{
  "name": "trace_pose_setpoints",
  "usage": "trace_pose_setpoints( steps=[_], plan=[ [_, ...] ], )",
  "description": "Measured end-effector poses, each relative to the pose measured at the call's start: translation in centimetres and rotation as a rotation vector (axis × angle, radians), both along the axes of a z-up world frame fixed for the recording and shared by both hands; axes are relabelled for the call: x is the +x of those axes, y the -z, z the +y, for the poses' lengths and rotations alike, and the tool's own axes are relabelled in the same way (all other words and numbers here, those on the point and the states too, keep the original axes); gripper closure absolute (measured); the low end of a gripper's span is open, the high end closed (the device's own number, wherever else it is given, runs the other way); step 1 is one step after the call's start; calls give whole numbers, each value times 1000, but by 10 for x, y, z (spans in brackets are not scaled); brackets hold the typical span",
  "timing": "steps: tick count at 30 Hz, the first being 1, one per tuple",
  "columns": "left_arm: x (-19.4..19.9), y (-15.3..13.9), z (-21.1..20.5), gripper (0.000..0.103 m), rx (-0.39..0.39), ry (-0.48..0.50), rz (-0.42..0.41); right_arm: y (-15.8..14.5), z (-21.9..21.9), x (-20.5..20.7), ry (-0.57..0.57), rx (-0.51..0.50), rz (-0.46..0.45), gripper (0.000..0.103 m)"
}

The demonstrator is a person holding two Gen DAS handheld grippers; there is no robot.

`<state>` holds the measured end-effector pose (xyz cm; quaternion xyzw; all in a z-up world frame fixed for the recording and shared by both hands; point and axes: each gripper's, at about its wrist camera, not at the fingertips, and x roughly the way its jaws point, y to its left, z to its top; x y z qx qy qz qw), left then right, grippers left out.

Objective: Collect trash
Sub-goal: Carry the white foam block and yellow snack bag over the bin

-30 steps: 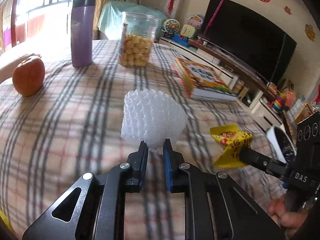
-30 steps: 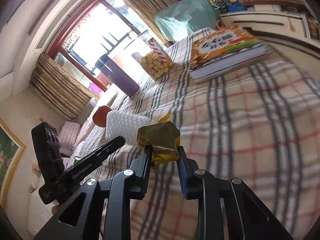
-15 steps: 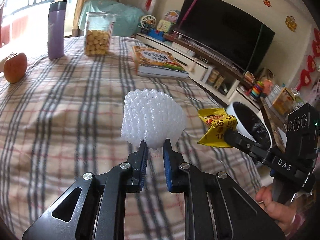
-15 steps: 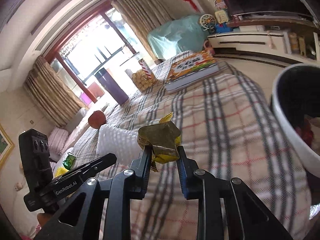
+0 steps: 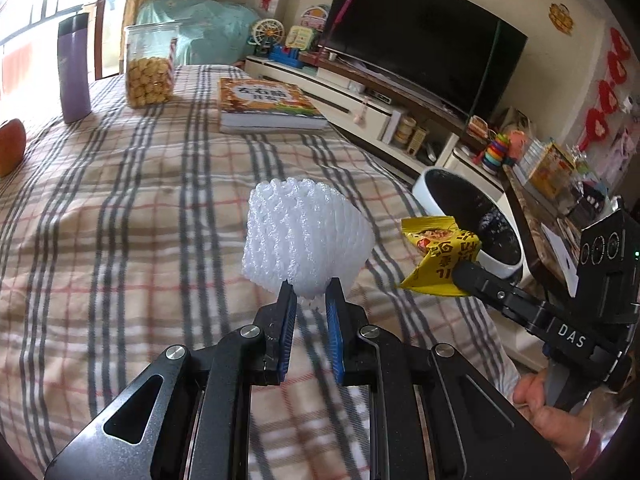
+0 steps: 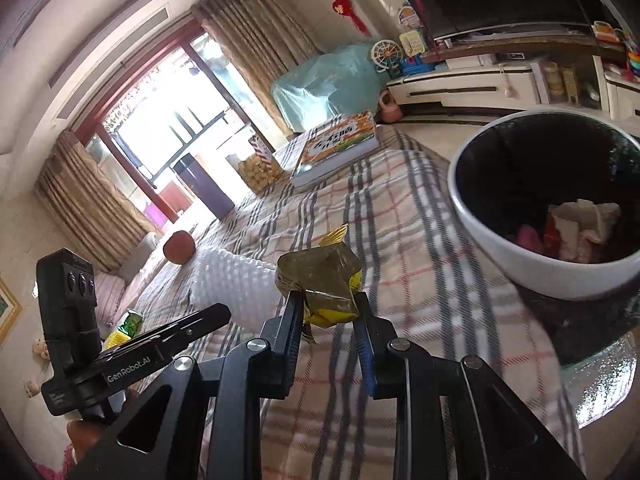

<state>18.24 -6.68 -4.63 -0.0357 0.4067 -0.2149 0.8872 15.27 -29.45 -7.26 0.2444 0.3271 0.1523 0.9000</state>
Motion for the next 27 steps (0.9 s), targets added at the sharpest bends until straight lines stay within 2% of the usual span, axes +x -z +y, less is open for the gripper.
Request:
trace_pose_setpoints(
  steps=[16, 27],
  plan=[
    [-13, -4, -37, 89, 56, 60, -19, -6, -27, -24, 38, 23, -41, 78],
    [-16, -5, -63, 89, 63, 111, -22, -11, -46, -34, 85, 19, -55, 78]
  ],
)
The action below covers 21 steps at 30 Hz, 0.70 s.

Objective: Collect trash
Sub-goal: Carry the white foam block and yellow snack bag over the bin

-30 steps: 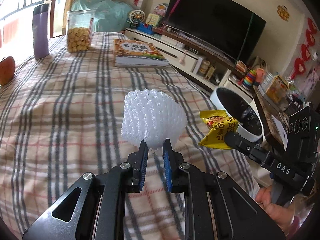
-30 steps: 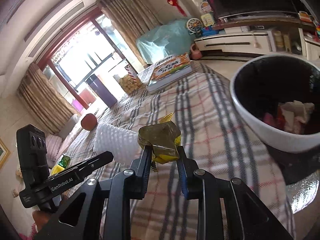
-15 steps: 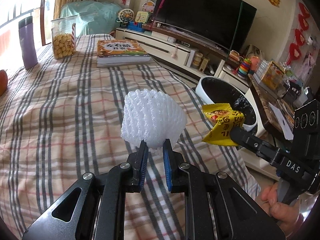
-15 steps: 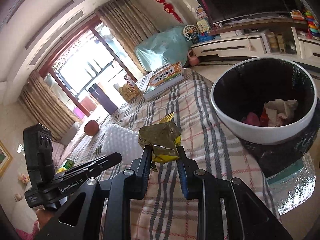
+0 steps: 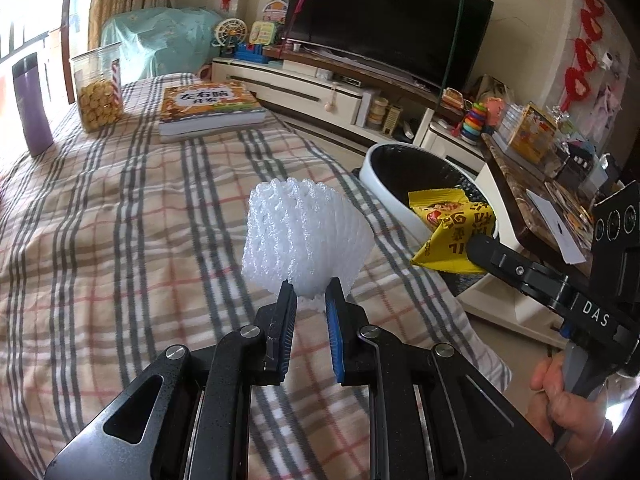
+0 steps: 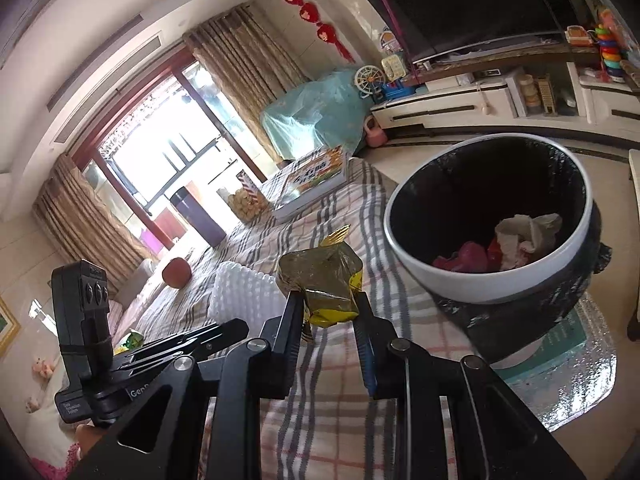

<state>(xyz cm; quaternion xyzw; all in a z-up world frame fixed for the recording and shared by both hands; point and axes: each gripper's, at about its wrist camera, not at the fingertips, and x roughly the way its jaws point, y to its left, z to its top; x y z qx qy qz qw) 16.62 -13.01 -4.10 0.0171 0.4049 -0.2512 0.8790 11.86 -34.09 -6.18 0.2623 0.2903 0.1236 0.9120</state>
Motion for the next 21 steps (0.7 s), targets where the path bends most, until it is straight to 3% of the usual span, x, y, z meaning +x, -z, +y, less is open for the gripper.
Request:
trace_pose_setpoints(
  steps=[21],
  plan=[
    [7, -15, -49, 89, -22, 102, -14, -16, -43, -7, 103, -35, -21, 78]
  ],
)
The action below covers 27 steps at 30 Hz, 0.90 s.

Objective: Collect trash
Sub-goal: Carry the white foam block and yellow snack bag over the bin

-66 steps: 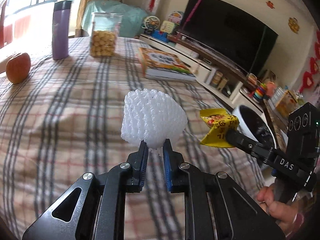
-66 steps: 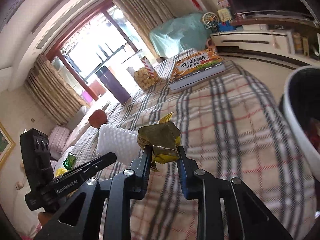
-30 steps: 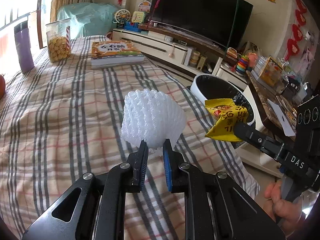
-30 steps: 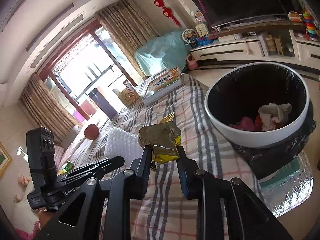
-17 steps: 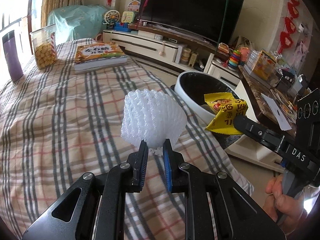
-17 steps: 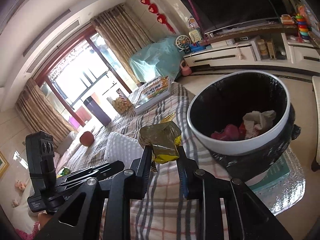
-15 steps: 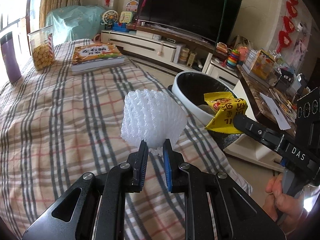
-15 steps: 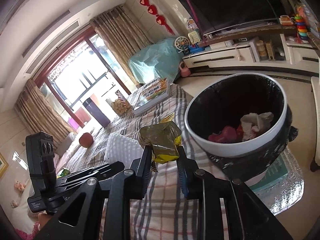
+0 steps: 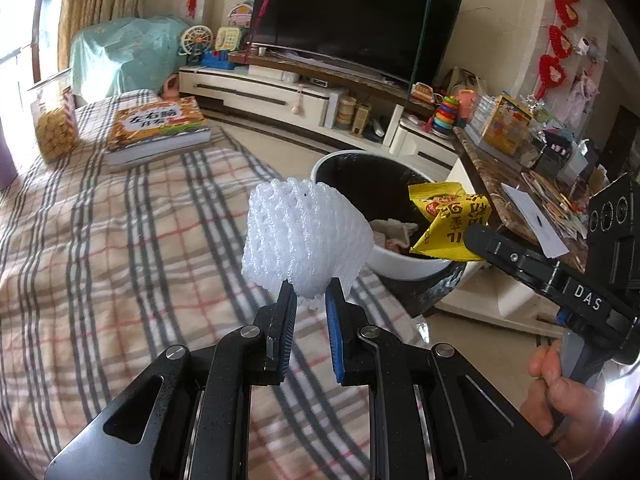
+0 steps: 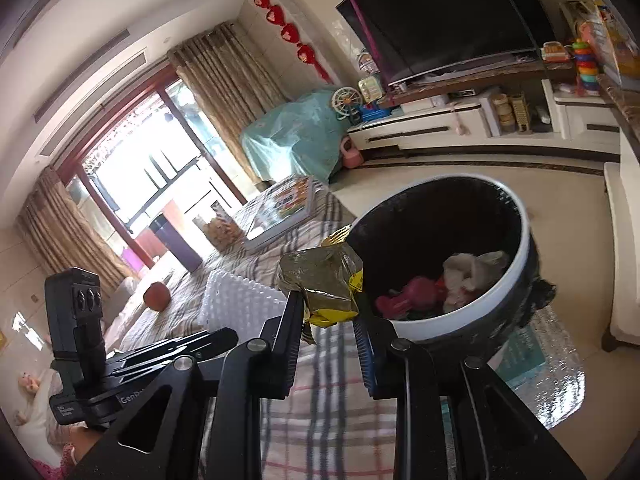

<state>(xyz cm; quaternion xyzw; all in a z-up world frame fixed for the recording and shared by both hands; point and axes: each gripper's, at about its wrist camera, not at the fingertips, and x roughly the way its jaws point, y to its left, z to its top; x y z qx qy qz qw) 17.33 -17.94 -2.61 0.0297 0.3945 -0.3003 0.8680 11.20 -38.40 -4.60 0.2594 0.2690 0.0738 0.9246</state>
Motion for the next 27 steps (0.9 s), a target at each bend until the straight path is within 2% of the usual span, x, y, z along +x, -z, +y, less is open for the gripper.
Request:
trace_pose_setpoints(
  steps=[12, 27],
  plan=[
    [11, -2, -43, 89, 15, 69, -4, 1, -26, 0, 65, -9, 10, 78],
    [22, 1, -71, 89, 41, 99, -8, -2, -37, 5, 87, -29, 15, 78]
  ],
)
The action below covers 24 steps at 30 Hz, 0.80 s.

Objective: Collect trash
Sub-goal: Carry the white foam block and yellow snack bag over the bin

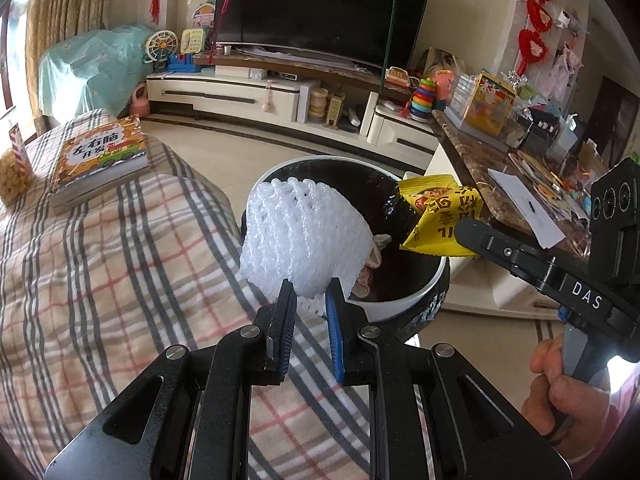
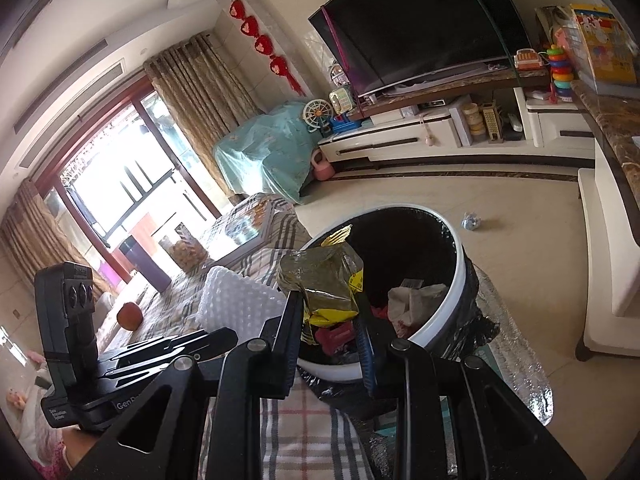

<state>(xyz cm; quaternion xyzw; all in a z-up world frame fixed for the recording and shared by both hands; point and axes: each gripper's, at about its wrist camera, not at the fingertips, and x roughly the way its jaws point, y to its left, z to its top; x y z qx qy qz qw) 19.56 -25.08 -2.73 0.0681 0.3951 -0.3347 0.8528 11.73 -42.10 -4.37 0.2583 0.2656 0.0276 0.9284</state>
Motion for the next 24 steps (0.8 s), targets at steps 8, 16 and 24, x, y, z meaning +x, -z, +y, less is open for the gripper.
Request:
trace_pose_setpoints(
  steps=[8, 16, 24],
  plan=[
    [6, 2, -10, 89, 10, 5, 1, 3, -7, 5, 0, -6, 17, 78],
    [12, 3, -22, 89, 22, 12, -2, 3, -12, 13, -2, -20, 29, 78],
    [15, 5, -26, 89, 33, 12, -2, 0, -9, 14, -3, -32, 28, 78]
  ],
)
